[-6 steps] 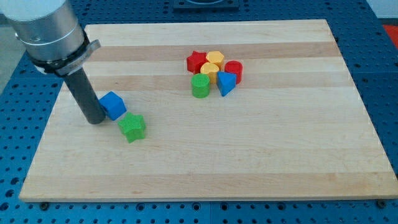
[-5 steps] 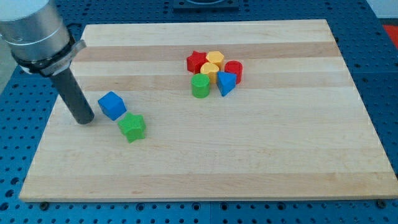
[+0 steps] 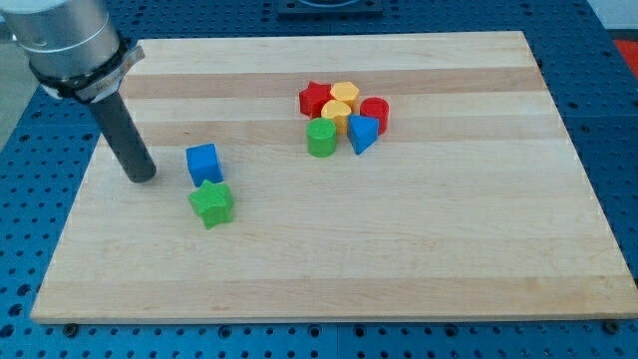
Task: Push the blue cube to the left side of green circle
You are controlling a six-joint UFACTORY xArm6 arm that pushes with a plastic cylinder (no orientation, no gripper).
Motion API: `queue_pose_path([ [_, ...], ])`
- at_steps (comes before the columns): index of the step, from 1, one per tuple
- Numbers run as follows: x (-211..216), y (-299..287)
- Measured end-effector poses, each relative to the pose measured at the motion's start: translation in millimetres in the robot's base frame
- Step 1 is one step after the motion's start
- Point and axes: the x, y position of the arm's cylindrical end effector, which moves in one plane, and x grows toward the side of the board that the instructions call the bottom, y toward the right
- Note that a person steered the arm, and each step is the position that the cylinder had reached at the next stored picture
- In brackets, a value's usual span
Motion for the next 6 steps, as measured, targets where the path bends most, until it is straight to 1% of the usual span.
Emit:
queue_pose_path([
  [1,22,17],
  [2,21,53],
  [3,-7,86],
  [4,-36,100],
  [5,-38,91],
  [6,-40,55],
])
